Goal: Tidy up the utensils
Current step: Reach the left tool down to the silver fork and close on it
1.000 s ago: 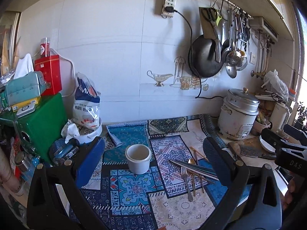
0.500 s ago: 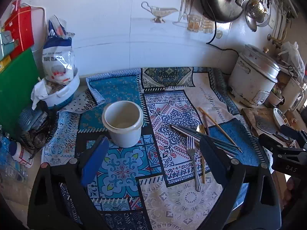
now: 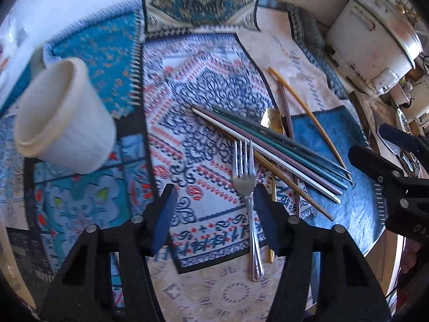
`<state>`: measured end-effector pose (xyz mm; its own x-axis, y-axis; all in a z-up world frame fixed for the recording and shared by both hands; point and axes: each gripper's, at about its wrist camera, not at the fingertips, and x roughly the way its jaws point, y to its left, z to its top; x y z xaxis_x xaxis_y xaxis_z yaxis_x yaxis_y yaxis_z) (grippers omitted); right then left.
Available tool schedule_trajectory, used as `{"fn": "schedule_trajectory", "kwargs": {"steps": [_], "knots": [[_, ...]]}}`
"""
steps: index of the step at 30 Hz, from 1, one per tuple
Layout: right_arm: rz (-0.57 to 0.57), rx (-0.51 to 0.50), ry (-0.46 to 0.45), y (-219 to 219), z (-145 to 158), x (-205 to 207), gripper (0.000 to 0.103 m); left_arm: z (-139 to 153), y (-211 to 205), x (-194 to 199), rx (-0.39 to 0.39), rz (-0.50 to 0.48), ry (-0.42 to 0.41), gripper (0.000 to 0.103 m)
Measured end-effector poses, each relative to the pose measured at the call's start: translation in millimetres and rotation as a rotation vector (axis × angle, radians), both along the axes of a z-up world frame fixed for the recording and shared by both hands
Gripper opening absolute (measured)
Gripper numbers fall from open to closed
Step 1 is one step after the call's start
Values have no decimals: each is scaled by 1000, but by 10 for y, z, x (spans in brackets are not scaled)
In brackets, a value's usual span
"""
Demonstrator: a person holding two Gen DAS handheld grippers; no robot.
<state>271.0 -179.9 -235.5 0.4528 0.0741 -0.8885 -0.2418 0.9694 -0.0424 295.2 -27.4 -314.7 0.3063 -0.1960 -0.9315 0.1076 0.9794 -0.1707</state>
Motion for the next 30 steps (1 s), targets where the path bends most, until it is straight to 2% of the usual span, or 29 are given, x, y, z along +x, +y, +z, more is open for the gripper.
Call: {"fn": "schedule_trajectory", "kwargs": {"steps": [6,9,14,18,20,22,24,27,30], "knots": [[27,4,28,-75,-69,138,83,-240,-238,149,-6,-43,82,38],[32,16,26,-111,-51,192,83,-246,-332,182,28,-68,68,36],[54,34,26,-142,-19,187,83,-259,-398,259,52,-56,37,36],[75,33,34,-131,-32,128,82,-278,-519,260,126,-67,-21,34],[77,32,42,-119,-49,106,82,-282,-582,273,171,-77,-47,25],[81,43,55,-109,-64,95,81,-286,-574,283,167,-75,-48,24],[87,58,67,-100,-76,77,74,-283,-522,303,156,-69,-37,23],[100,85,89,-57,-99,72,67,-224,-297,260,99,-15,-23,23],[114,113,109,17,-138,73,67,-106,-105,193,57,15,-33,23]]}}
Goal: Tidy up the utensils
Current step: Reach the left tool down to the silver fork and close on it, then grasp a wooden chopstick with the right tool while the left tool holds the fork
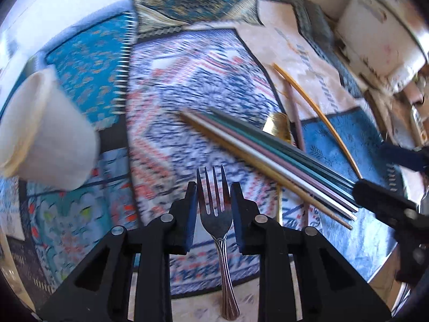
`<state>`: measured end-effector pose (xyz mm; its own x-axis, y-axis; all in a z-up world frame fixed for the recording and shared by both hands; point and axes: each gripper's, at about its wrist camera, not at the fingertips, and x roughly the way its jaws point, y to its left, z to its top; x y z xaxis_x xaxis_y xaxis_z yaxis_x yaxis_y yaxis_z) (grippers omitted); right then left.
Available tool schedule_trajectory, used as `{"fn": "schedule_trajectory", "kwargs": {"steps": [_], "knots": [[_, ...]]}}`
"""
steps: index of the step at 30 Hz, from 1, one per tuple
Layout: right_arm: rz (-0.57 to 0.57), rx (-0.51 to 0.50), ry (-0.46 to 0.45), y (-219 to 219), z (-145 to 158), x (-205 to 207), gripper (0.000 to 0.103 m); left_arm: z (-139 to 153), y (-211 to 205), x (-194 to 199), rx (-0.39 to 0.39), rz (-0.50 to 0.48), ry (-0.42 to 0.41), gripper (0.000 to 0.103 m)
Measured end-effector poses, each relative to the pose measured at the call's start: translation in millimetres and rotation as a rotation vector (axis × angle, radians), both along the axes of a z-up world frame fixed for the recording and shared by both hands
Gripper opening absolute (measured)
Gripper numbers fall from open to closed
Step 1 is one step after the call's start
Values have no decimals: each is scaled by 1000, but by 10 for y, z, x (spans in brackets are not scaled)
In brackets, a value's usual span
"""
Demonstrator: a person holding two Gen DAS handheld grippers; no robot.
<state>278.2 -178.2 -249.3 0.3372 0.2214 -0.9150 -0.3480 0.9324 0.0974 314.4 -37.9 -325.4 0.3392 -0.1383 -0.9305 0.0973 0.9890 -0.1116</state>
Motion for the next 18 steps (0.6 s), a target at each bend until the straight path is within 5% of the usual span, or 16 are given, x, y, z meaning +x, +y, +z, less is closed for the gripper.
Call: {"fn": "schedule_trajectory", "kwargs": {"steps": [11,18], "knots": [[109,40,167,391,-408,111,32,518,543,-489,-78,122,-114,23],[122,10,195,532,-519,202,21,626,658,-635,-66,148,-146,23]]}}
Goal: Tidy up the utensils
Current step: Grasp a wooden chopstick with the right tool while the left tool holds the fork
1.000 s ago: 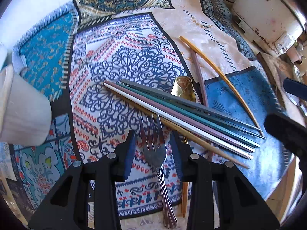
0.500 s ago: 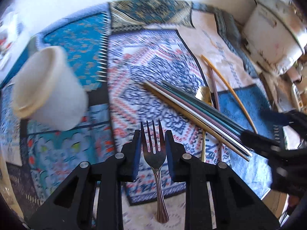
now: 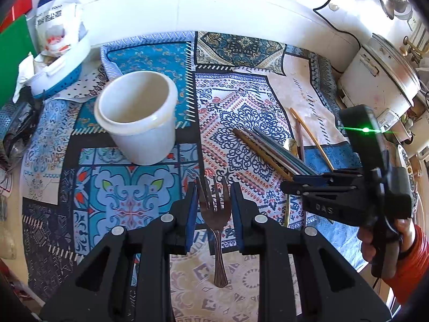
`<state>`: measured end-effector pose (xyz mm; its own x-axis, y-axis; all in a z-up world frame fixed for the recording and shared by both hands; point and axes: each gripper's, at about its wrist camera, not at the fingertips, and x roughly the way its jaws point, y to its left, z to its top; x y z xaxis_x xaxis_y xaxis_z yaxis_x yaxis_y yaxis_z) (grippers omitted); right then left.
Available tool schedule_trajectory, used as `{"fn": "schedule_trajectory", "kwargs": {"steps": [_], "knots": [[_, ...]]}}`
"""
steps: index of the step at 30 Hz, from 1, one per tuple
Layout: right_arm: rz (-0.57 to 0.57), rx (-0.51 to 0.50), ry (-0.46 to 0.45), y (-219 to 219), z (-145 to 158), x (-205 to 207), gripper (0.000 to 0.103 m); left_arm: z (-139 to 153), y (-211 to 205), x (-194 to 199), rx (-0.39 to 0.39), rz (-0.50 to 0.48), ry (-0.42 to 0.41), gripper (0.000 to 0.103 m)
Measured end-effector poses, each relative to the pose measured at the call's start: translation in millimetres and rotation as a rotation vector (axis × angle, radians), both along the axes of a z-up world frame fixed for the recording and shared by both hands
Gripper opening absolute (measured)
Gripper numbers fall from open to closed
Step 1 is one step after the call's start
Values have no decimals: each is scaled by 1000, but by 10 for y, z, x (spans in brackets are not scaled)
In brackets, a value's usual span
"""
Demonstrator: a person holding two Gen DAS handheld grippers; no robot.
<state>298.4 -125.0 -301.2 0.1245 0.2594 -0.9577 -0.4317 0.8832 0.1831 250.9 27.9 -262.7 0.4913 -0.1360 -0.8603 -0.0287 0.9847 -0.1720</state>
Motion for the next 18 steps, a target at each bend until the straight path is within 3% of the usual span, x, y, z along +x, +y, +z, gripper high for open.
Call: {"fn": "schedule_trajectory", "kwargs": {"steps": [18], "knots": [[91,-70,-37,381,52,389,25,95,183,-55,-4,23,-23,23]]}}
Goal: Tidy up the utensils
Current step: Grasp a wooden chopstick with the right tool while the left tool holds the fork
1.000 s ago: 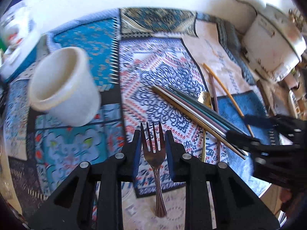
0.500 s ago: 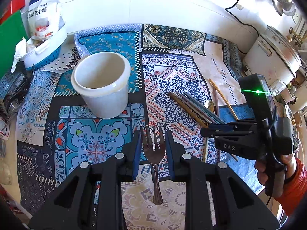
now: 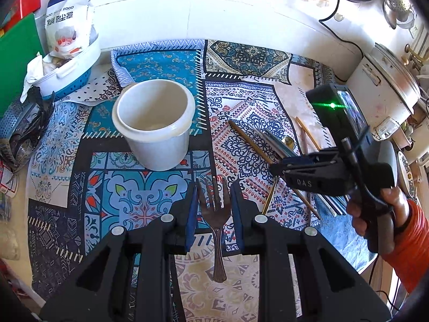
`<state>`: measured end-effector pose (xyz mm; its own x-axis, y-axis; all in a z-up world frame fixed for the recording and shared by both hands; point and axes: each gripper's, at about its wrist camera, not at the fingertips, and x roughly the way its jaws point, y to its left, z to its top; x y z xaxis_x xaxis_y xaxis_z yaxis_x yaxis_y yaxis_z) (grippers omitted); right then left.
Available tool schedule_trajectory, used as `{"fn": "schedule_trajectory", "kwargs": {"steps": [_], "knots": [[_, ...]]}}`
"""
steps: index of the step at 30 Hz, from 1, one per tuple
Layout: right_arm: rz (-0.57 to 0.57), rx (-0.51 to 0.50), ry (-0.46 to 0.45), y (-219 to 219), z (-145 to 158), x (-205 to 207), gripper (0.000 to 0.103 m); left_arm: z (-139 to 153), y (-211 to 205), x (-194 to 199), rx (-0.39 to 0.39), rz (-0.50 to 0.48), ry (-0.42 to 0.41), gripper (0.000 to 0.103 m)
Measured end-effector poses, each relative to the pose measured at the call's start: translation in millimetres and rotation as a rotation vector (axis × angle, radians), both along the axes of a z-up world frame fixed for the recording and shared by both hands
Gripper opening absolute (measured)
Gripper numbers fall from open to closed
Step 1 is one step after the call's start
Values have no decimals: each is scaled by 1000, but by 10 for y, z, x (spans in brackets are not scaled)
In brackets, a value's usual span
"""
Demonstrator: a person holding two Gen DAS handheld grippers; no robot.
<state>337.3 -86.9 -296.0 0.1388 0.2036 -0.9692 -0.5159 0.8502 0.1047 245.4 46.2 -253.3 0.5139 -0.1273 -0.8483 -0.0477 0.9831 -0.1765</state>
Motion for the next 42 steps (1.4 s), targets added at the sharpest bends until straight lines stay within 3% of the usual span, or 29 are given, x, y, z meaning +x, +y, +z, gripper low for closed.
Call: {"fn": "schedule_trajectory", "kwargs": {"steps": [6,14,16,18,19,26,31,35,37,39,42], "knots": [[61,-32,-1,72,13,52,28,57,34,-42,7,25,-9,23],[42,-16,-20,226,-41,139,29,103,137,-105,-26,80,-18,23],[53,-24,-39,283,-45,139,24,124,146,-126,-24,92,-26,23],[52,-23,-31,330,-53,181,8,153,152,-141,-26,99,-35,23],[44,-10,-20,375,-61,151,8,170,157,-147,-26,101,-40,23],[-45,87,-62,177,290,111,6,372,181,-173,-16,112,-92,22],[-72,151,-144,141,626,30,5,575,188,-197,-10,126,-158,22],[-48,121,-202,6,632,-45,5,707,203,-190,-9,134,-192,22],[-32,119,-162,-91,599,-98,10,753,217,-193,-11,140,-203,22],[-19,122,-122,-71,515,-85,32,787,228,-203,-12,146,-209,22],[0,91,-82,19,339,-42,35,805,250,-218,-15,160,-210,22]]}}
